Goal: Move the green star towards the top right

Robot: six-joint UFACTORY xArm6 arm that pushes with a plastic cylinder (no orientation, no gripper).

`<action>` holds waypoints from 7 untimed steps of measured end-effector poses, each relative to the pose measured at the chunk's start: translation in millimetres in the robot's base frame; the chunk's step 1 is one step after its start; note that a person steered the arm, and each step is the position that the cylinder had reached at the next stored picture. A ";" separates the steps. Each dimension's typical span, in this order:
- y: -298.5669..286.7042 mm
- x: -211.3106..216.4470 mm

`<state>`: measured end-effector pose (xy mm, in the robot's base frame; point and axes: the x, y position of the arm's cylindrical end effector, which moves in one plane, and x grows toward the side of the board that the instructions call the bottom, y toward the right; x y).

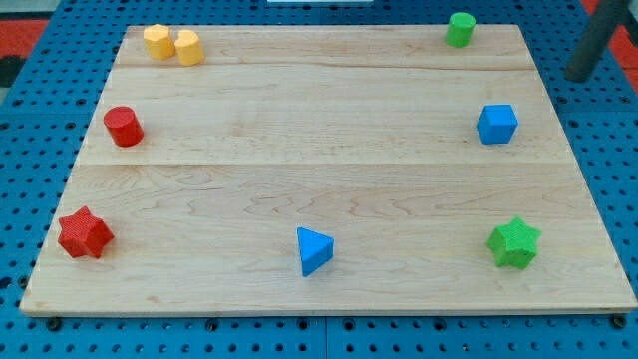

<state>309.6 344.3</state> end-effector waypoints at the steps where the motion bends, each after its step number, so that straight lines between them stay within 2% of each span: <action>1: -1.8 55.2; 2: -25.5 150.9; 3: -13.3 203.2; 4: -91.0 263.7; 5: -193.8 257.5; 6: -238.4 246.6; 7: -276.7 195.9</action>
<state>505.5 67.6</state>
